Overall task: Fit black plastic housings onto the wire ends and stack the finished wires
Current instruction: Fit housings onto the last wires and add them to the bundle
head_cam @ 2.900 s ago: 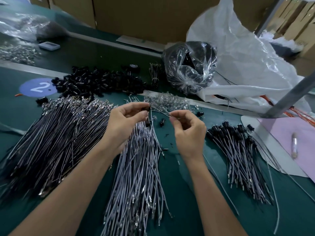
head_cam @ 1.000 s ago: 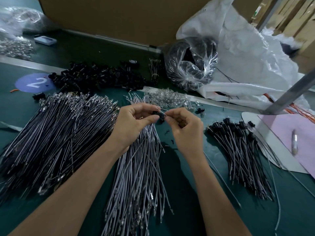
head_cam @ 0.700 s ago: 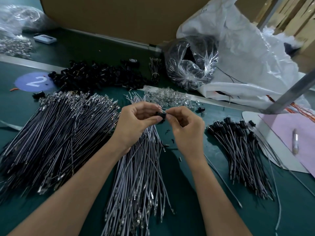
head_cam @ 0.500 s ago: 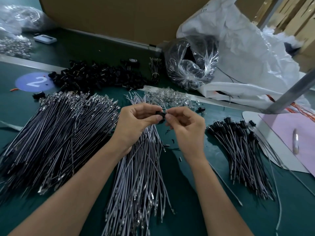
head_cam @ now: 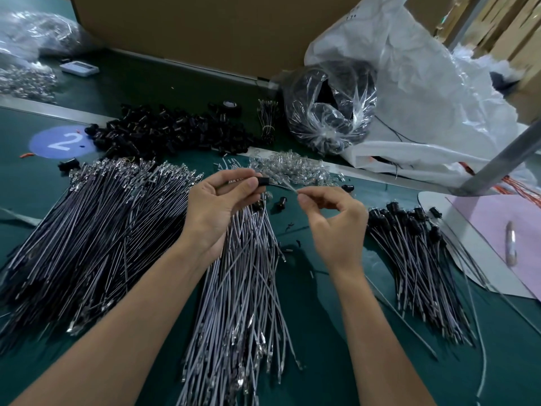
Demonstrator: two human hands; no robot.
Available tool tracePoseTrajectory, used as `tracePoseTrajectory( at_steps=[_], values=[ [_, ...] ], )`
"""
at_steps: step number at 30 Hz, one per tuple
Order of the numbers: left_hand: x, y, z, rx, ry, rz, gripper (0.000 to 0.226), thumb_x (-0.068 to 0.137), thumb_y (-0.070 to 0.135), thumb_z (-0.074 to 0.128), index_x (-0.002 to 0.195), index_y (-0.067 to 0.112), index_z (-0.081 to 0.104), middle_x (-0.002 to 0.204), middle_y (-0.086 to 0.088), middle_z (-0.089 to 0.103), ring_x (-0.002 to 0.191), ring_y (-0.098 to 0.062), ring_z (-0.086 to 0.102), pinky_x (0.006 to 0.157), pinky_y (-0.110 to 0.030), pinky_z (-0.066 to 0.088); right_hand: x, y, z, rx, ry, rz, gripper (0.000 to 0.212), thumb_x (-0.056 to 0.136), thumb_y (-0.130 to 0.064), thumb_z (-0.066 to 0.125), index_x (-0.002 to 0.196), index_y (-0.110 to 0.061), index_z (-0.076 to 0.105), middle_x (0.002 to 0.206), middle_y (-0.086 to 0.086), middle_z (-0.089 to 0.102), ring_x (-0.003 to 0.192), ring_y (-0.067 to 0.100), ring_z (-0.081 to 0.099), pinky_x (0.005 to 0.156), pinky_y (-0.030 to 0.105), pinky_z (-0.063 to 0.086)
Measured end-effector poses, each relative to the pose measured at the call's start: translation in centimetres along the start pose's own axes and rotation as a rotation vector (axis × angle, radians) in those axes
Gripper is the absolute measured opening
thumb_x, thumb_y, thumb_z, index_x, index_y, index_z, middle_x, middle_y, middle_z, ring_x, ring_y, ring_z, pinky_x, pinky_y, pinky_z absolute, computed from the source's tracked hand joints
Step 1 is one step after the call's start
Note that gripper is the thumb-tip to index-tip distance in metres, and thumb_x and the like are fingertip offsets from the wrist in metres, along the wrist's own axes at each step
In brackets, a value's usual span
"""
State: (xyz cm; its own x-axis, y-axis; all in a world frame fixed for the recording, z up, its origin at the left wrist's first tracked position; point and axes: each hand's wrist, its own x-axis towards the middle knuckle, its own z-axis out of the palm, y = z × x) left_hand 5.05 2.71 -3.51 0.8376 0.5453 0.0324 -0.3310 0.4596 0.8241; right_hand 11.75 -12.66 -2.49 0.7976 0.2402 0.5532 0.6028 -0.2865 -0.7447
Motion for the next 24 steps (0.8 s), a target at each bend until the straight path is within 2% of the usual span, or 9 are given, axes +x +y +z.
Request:
tracePoseTrajectory(
  at_steps=[3, 10, 14, 17, 24],
  values=[
    [-0.04, 0.05, 0.07, 0.006, -0.004, 0.008, 0.025, 0.067, 0.008, 0.072, 0.093, 0.006, 0.07, 0.086, -0.009, 0.076, 0.079, -0.017, 0.074, 0.068, -0.019, 0.057, -0.15, -0.06, 0.17, -0.077, -0.047, -0.029, 0.018, 0.08, -0.005, 0.076, 0.086, -0.021, 0.076, 0.081, -0.01, 0.069, 0.084, 0.017, 0.062, 0.075, 0.017, 0.046],
    [-0.17, 0.26, 0.19, 0.033, -0.018, 0.012, 0.025, 0.068, 0.008, 0.073, 0.093, 0.007, 0.071, 0.089, -0.01, 0.076, 0.08, -0.018, 0.074, 0.07, -0.02, 0.057, -0.16, -0.07, 0.07, -0.173, -0.022, -0.083, 0.012, 0.081, -0.007, 0.077, 0.086, -0.017, 0.077, 0.082, -0.009, 0.068, 0.082, 0.011, 0.056, 0.076, 0.017, 0.043],
    [-0.25, 0.4, 0.31, 0.063, -0.034, 0.007, 0.027, 0.067, 0.008, 0.073, 0.094, 0.006, 0.07, 0.09, -0.009, 0.077, 0.081, -0.017, 0.074, 0.07, -0.019, 0.056, -0.1, -0.08, -0.03, -0.186, 0.001, -0.122, 0.01, 0.081, -0.006, 0.077, 0.086, -0.015, 0.077, 0.081, -0.005, 0.069, 0.08, 0.011, 0.055, 0.076, 0.026, 0.047],
    [-0.42, 0.31, 0.6, 0.11, -0.069, 0.006, 0.026, 0.066, 0.01, 0.074, 0.092, 0.008, 0.071, 0.09, -0.008, 0.077, 0.082, -0.017, 0.074, 0.07, -0.02, 0.057, -0.07, -0.21, 0.01, -0.192, -0.002, -0.152, 0.009, 0.081, -0.006, 0.077, 0.086, -0.013, 0.078, 0.081, -0.002, 0.069, 0.082, 0.019, 0.057, 0.074, 0.021, 0.045],
    [-0.46, 0.23, 0.67, 0.163, -0.11, -0.017, 0.033, 0.065, 0.013, 0.076, 0.098, 0.01, 0.07, 0.093, -0.007, 0.077, 0.086, -0.018, 0.074, 0.072, -0.02, 0.057, -0.07, -0.35, 0.15, -0.174, -0.008, -0.187, 0.008, 0.079, -0.005, 0.078, 0.085, -0.011, 0.077, 0.08, -0.001, 0.07, 0.079, 0.018, 0.058, 0.073, 0.018, 0.045]
  ],
)
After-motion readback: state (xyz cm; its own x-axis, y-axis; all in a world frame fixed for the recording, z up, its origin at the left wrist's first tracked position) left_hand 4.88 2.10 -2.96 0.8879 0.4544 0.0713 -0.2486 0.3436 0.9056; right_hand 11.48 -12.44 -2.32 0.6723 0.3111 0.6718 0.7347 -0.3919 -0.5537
